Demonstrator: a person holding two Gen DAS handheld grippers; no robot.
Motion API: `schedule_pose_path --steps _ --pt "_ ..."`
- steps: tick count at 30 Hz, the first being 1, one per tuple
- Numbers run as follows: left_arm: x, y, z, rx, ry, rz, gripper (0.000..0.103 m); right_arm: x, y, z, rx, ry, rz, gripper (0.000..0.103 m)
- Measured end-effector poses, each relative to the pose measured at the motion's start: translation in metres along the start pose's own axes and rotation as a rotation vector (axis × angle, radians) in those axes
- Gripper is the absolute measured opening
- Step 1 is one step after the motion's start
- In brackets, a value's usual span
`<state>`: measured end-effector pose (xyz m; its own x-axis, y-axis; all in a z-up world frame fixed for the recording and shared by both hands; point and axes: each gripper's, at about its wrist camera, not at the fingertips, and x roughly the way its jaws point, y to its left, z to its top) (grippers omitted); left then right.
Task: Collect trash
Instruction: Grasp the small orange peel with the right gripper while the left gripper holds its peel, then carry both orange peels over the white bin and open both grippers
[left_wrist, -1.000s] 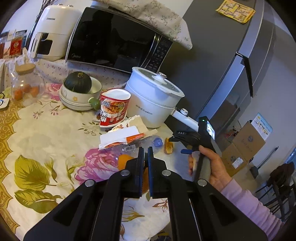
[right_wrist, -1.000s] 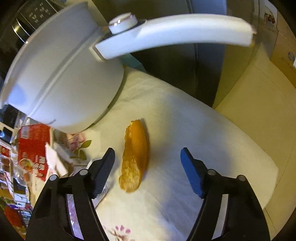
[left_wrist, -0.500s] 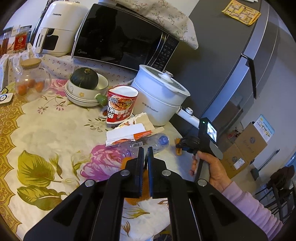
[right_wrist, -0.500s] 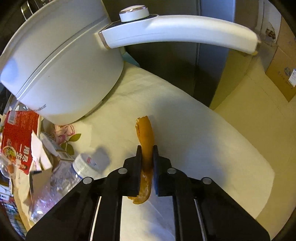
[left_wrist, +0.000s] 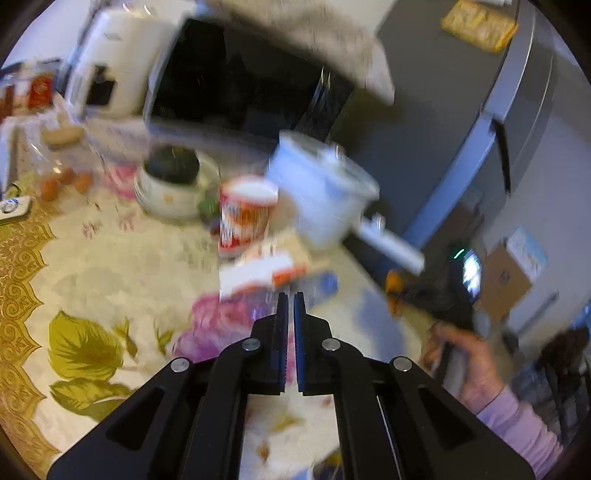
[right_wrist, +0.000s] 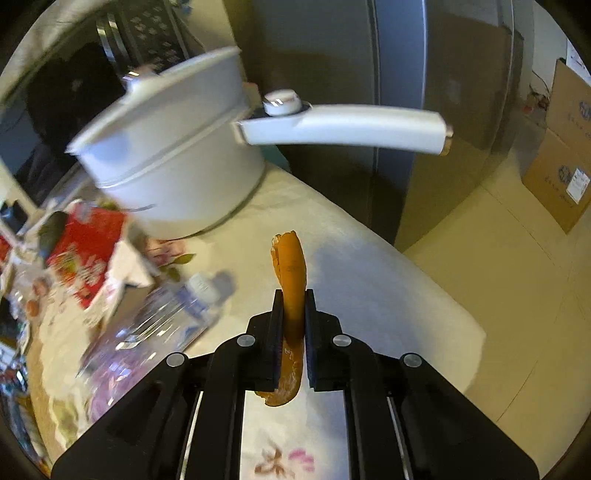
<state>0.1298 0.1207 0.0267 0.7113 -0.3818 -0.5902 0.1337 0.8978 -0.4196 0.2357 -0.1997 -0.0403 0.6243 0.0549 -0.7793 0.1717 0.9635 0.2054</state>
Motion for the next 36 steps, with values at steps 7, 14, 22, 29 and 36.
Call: schedule_pose_path --steps 7,14,22,29,36 --pt "0.046 0.033 -0.029 -0.065 0.314 0.076 0.049 -0.057 -0.003 -0.049 -0.083 -0.038 0.136 0.009" --pt "0.08 0.02 -0.057 0.044 0.389 0.202 0.049 -0.069 -0.011 -0.094 -0.11 0.002 0.191 0.009" --pt "0.1 0.021 -0.076 0.122 0.405 0.285 0.041 -0.074 -0.028 -0.099 -0.086 0.005 0.22 0.01" --pt "0.089 0.016 -0.077 0.074 0.346 0.196 0.028 -0.086 -0.028 -0.104 -0.109 -0.011 0.234 0.01" --pt "0.059 0.006 -0.057 -0.01 0.227 0.094 0.028 -0.099 -0.024 -0.108 -0.154 -0.048 0.198 0.01"
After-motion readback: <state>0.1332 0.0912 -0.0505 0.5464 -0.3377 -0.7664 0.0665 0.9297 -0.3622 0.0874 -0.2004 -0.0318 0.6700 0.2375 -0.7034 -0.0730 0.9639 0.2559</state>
